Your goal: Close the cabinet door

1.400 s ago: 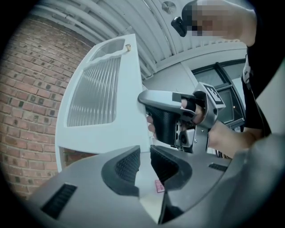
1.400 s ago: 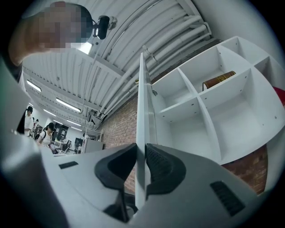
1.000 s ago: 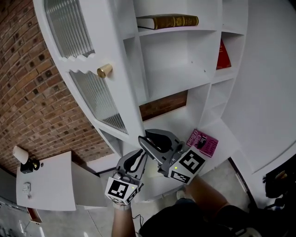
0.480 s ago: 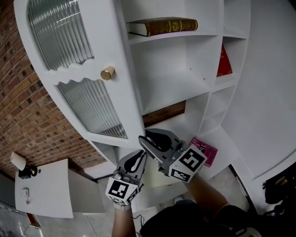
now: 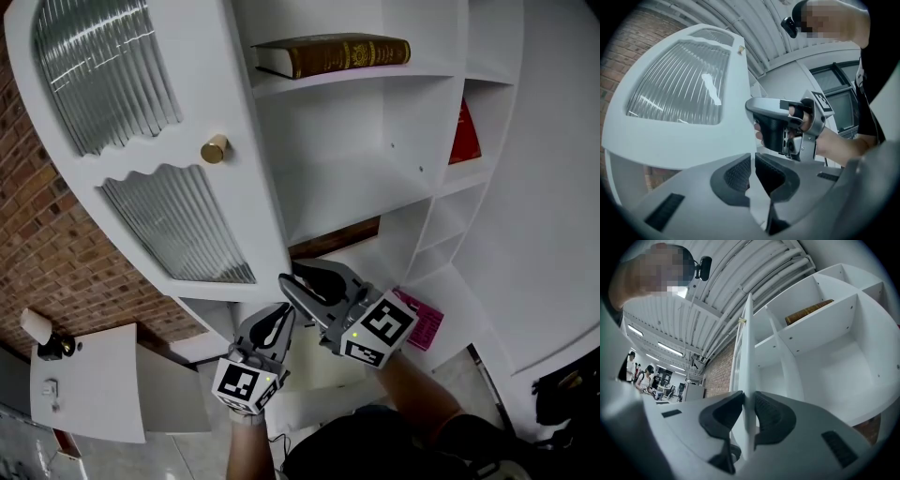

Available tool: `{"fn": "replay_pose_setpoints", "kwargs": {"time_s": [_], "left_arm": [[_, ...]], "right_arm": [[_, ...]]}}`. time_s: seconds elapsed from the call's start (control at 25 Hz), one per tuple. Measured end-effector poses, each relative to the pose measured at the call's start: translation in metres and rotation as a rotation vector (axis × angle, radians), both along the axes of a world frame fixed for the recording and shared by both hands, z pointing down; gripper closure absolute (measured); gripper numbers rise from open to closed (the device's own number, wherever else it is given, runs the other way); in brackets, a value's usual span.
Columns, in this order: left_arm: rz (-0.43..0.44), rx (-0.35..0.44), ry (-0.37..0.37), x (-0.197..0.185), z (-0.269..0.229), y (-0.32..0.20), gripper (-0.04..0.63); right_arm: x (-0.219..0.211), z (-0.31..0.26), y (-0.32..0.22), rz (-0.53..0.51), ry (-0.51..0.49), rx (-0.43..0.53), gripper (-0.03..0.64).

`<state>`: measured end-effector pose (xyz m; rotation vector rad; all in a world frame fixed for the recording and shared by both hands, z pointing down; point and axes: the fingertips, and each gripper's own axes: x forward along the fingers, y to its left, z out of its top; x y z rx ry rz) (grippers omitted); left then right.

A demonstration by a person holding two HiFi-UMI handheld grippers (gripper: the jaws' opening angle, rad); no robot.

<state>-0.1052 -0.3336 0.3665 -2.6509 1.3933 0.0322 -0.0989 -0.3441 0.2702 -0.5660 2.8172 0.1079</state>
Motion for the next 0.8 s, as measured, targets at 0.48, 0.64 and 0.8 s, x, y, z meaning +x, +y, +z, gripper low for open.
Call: {"fn": "replay_pose_setpoints", "kwargs": {"time_s": [0.48, 0.64, 0.8], "left_arm": [[-0.022, 0.003, -0.006, -0.001, 0.002, -0.033, 0.563], [-0.033, -0.007, 0.000, -0.003, 0.000, -0.044, 0.563], [-0.038, -0.012, 0.017, -0.005, 0.000, -0.057, 0.566]], "right_arm": [[-0.002, 0.000, -0.033, 0.005, 0.013, 0.008, 0.520], [-0.003, 0.000, -0.045, 0.020, 0.019, 0.011, 0.515], [-0.004, 0.000, -0.059, 0.047, 0.029, 0.018, 0.507]]}}
